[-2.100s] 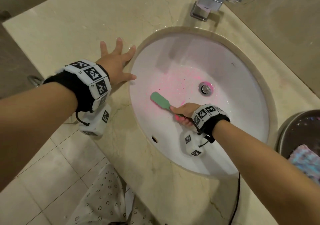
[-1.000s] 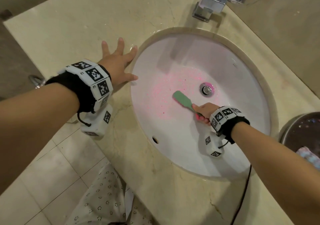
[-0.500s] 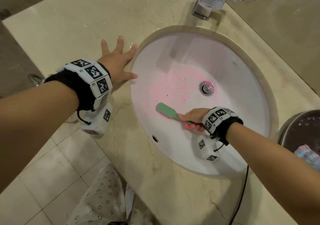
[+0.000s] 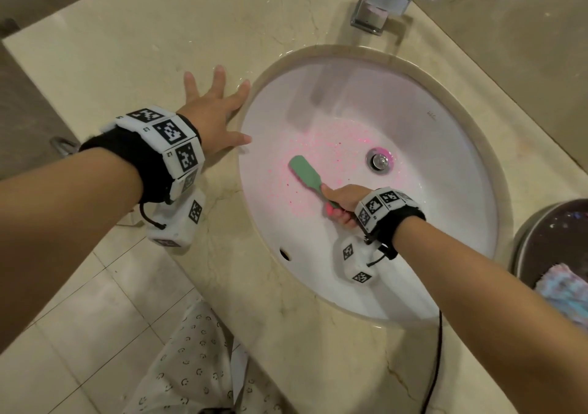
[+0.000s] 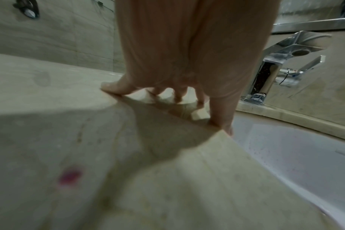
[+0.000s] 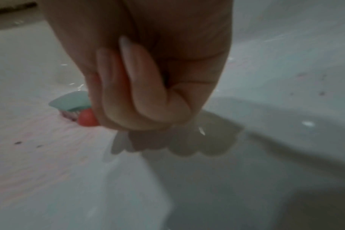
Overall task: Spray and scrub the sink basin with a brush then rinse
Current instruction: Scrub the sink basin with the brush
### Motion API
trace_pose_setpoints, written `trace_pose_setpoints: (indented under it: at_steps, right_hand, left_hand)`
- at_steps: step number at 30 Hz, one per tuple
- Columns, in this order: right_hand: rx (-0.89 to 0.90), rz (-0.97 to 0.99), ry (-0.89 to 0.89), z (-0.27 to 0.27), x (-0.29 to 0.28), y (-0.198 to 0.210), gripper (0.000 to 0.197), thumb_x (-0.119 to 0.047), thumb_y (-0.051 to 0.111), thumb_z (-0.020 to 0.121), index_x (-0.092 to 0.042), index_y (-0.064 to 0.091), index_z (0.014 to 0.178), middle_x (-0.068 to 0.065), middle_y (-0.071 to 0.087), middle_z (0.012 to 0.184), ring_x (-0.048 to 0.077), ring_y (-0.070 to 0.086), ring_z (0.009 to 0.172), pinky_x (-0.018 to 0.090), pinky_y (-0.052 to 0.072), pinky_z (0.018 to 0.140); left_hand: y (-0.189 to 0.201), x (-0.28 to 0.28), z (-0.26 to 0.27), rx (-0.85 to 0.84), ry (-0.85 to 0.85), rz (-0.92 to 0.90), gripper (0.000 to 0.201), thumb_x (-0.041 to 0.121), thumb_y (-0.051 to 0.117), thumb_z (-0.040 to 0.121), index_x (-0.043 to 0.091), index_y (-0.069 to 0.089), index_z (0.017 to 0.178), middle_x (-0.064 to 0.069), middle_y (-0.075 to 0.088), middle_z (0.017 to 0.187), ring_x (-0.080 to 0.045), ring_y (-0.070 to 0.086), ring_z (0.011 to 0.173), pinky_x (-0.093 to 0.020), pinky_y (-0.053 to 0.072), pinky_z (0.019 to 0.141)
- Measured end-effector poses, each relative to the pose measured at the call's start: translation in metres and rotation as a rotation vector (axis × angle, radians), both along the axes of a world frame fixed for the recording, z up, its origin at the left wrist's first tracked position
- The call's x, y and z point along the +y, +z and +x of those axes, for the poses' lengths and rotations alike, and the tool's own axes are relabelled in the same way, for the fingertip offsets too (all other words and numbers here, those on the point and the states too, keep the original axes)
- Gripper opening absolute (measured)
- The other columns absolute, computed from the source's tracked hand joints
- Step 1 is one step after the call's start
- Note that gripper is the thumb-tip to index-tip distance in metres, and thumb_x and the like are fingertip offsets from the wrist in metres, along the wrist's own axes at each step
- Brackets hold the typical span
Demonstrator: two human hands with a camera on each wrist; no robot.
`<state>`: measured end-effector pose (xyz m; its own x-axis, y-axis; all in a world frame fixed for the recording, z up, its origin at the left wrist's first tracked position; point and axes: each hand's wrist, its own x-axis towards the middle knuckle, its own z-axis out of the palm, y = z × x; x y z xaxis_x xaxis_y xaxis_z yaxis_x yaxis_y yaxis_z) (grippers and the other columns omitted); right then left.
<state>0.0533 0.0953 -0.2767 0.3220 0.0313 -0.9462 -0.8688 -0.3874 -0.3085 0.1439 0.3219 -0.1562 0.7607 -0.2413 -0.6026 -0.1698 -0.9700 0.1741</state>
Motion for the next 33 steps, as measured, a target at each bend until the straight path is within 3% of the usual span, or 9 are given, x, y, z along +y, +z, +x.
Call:
trace_pose_setpoints:
  at_steps: [4, 7, 14, 19, 24, 28, 33]
  right_hand:
    - [0.171, 0.122, 0.131, -0.013, 0.000, -0.003, 0.055, -0.059, 0.030, 0.094, -0.015, 0.041, 0.062, -0.007, 0.036, 0.039, 0.006, 0.027, 0.028, 0.012, 0.021, 0.032]
    - [0.157, 0.042, 0.231, -0.024, -0.022, -0.003, 0.057, -0.058, 0.030, 0.095, -0.014, 0.042, 0.060, -0.007, 0.035, 0.038, 0.006, 0.027, 0.028, 0.012, 0.022, 0.033]
    - [-0.032, -0.230, 0.078, -0.014, -0.042, 0.001, 0.057, -0.054, 0.035, 0.095, -0.012, 0.050, 0.060, -0.003, 0.039, 0.044, 0.008, 0.031, 0.030, 0.015, 0.025, 0.034]
    - [-0.009, 0.005, -0.069, -0.003, -0.011, 0.001, 0.053, -0.055, 0.036, 0.094, -0.012, 0.046, 0.066, -0.007, 0.041, 0.037, 0.005, 0.033, 0.025, 0.012, 0.025, 0.030]
    - [0.172, 0.156, 0.101, -0.011, 0.006, 0.000, 0.055, -0.058, 0.031, 0.094, -0.014, 0.042, 0.062, -0.007, 0.036, 0.038, 0.005, 0.028, 0.027, 0.012, 0.022, 0.030]
    - [0.140, -0.001, 0.228, -0.025, -0.027, 0.000, 0.057, -0.056, 0.032, 0.095, -0.013, 0.042, 0.059, -0.007, 0.035, 0.035, 0.006, 0.026, 0.026, 0.010, 0.022, 0.033]
    - [0.003, -0.251, 0.106, -0.026, -0.063, 0.002, 0.056, -0.054, 0.038, 0.094, -0.014, 0.045, 0.056, -0.003, 0.036, 0.041, 0.010, 0.028, 0.031, 0.016, 0.023, 0.037]
  left_hand:
    - [0.000, 0.000, 0.000, -0.011, -0.012, 0.008, 0.080, 0.043, 0.051, 0.092, 0.034, -0.003, 0.150, -0.002, -0.021, 0.156, -0.044, -0.020, 0.138, -0.058, 0.002, 0.109]
    - [0.000, 0.000, 0.000, -0.011, -0.014, 0.004, 0.080, 0.043, 0.051, 0.092, 0.034, -0.003, 0.150, -0.002, -0.021, 0.156, -0.044, -0.020, 0.138, -0.059, 0.003, 0.109]
    - [0.000, 0.000, 0.000, -0.005, -0.002, -0.010, 0.080, 0.042, 0.052, 0.092, 0.034, -0.003, 0.150, -0.001, -0.021, 0.156, -0.044, -0.021, 0.138, -0.060, 0.005, 0.108]
    - [0.000, 0.000, 0.000, -0.003, -0.010, 0.005, 0.080, 0.043, 0.051, 0.092, 0.034, -0.004, 0.150, -0.001, -0.022, 0.156, -0.044, -0.020, 0.138, -0.060, 0.004, 0.108]
    - [0.000, 0.000, 0.000, -0.004, -0.010, -0.001, 0.080, 0.042, 0.051, 0.092, 0.034, -0.004, 0.150, -0.002, -0.021, 0.156, -0.044, -0.021, 0.138, -0.059, 0.003, 0.108]
    - [0.000, 0.000, 0.000, 0.001, -0.002, -0.009, 0.080, 0.043, 0.051, 0.092, 0.035, -0.004, 0.150, 0.000, -0.022, 0.156, -0.043, -0.021, 0.138, -0.059, 0.004, 0.109]
    - [0.001, 0.000, -0.001, 0.008, 0.011, -0.019, 0.080, 0.042, 0.051, 0.092, 0.035, -0.004, 0.150, 0.001, -0.023, 0.155, -0.042, -0.022, 0.139, -0.059, 0.006, 0.109]
